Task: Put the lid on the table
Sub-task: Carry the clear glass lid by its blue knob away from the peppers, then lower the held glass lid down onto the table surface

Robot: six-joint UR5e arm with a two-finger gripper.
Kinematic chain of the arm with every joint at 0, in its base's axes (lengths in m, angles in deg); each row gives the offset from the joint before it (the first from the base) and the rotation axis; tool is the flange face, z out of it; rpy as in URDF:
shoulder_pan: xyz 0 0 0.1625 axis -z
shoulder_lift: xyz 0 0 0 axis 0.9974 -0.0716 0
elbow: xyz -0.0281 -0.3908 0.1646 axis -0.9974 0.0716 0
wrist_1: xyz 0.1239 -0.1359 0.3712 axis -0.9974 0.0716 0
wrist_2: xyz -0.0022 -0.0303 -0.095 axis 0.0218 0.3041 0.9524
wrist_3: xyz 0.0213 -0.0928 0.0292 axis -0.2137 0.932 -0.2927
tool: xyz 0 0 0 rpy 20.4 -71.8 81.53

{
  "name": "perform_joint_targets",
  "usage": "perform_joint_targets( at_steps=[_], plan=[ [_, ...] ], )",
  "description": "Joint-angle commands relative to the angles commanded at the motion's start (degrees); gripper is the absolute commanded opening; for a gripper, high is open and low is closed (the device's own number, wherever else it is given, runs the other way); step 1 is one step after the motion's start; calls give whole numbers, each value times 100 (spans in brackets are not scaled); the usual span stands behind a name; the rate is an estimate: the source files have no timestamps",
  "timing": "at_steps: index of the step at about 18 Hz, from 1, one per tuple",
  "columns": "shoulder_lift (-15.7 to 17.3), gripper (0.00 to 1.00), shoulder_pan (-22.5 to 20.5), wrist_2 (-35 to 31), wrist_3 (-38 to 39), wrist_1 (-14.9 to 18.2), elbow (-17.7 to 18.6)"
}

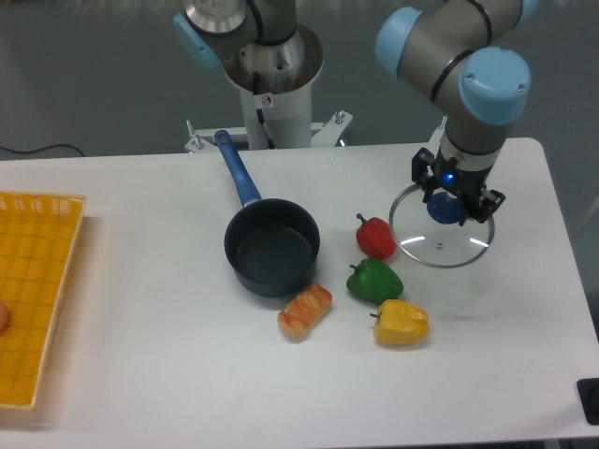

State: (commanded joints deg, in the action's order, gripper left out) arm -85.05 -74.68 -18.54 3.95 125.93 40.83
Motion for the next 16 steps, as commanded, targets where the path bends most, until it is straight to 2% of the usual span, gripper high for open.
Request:
perform_joint_targets(
  at_steps=[8, 16],
  plan=[
    [-299, 61, -263, -70, -483, -510, 18],
    [-571, 61, -422, -79, -669, -809, 114]
  ],
)
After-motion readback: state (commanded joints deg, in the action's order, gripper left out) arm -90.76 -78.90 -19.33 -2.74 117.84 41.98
